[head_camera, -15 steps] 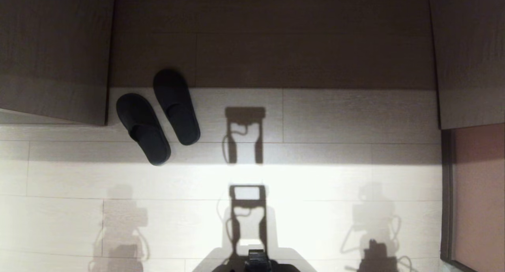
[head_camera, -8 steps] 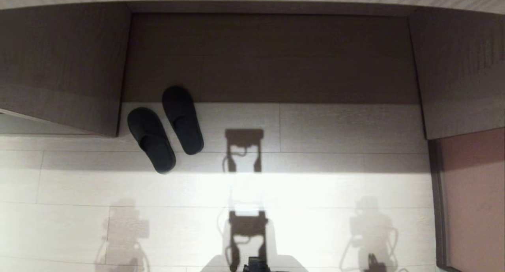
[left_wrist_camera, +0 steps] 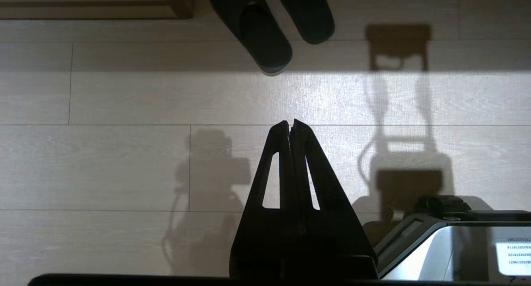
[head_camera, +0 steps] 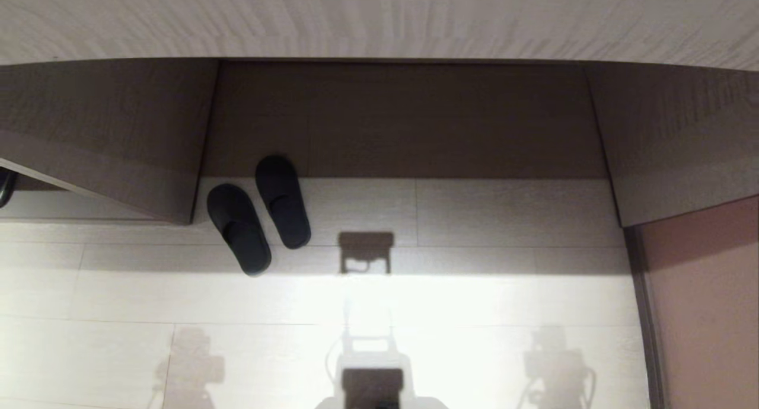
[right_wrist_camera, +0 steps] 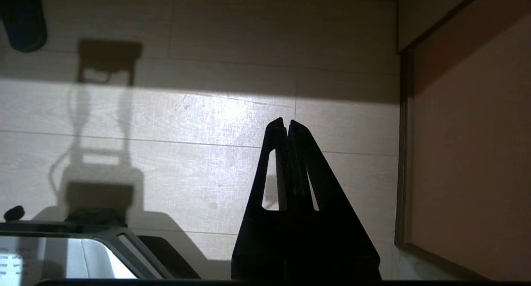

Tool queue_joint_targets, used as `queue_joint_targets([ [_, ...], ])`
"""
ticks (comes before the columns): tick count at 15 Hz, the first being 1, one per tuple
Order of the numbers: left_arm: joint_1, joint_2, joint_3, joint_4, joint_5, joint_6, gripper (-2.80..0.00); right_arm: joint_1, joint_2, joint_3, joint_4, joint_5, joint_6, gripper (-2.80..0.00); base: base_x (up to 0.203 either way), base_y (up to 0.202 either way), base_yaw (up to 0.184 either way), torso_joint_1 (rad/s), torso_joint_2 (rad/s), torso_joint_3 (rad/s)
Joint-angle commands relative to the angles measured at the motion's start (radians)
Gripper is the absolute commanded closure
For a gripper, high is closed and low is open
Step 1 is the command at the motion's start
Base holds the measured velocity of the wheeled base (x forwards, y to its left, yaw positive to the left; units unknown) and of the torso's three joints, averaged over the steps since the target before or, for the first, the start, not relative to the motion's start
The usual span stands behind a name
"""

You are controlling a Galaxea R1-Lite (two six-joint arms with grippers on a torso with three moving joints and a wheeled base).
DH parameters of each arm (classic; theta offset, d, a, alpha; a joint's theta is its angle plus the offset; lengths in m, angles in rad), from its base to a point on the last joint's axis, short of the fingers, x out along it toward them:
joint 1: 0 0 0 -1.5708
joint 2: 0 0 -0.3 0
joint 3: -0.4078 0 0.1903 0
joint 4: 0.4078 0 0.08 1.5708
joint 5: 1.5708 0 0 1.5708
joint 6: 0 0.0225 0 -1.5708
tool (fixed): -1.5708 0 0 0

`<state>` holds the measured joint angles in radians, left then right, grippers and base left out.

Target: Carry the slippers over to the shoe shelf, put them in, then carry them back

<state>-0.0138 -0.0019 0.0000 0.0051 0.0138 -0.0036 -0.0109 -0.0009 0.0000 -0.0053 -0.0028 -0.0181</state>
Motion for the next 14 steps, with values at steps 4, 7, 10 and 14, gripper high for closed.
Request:
queue_joint_targets([
  [4,0.0,0.002,0.002,-0.001,0.002,-0.001,0.0,0.0,-0.039,0.04,-0.001,0.0,0.0,0.0,0.0,0.0,0.0,0.001,0.0,0.201],
  [7,0.0,0.002,0.002,-0.001,0.002,-0.001,0.0,0.0,-0.039,0.04,-0.001,0.0,0.0,0.0,0.0,0.0,0.0,0.006,0.0,0.2],
  [10,0.0,0.002,0.0,-0.001,0.001,0.0,0.0,0.0,-0.039,0.04,-0.001,0.0,0.0,0.0,0.0,0.0,0.0,0.003,0.0,0.202],
  [14,0.0,0.002,0.002,-0.001,0.0,0.001,0.0,0.0,-0.039,0.04,-0.001,0.0,0.0,0.0,0.0,0.0,0.0,0.003,0.0,0.204],
])
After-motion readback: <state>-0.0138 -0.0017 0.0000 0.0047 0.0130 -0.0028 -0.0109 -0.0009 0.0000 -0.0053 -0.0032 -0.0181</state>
